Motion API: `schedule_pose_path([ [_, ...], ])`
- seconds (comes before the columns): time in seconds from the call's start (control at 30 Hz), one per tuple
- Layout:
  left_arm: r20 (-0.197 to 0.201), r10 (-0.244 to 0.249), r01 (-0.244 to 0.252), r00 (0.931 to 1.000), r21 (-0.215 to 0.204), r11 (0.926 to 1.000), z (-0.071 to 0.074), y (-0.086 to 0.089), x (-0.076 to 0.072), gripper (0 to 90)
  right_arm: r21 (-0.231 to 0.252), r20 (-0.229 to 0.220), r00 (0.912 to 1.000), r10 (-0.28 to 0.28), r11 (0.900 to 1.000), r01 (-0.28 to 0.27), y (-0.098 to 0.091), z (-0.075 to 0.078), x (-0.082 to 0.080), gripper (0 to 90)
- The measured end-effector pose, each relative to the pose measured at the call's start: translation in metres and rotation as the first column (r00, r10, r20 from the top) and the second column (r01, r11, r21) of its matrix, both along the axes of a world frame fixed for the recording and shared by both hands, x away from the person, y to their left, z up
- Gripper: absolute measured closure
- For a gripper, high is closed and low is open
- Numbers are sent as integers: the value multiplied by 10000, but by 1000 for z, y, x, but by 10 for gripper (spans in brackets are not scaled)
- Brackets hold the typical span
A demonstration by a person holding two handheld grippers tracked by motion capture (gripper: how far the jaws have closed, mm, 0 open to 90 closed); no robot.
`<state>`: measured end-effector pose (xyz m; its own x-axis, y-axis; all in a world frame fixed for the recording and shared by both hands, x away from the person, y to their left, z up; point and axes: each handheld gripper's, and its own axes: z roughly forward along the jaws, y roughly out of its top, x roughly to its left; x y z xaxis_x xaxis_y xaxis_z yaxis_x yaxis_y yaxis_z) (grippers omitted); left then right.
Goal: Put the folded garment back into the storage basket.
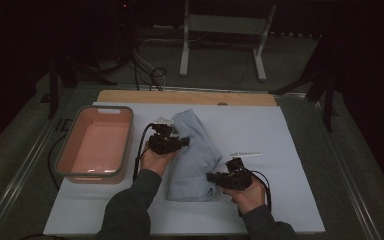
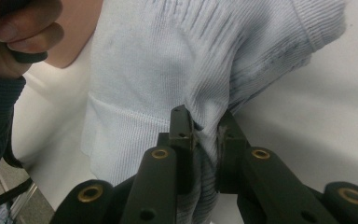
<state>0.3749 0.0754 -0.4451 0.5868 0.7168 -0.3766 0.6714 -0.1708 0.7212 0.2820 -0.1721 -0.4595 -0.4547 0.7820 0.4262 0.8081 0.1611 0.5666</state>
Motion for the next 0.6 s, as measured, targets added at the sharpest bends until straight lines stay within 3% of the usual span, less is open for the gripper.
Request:
schedule_pose_path([
  [0.4, 54, 30, -30, 10000, 18, 10000, 10, 10, 5, 805, 127, 115, 9999, 76, 9999, -78, 11, 6, 6, 808],
  [0.6, 153, 1, -4, 9999, 232, 9997, 19, 16, 8, 805, 239, 131, 9999, 95, 9997, -98, 18, 10, 10, 808],
])
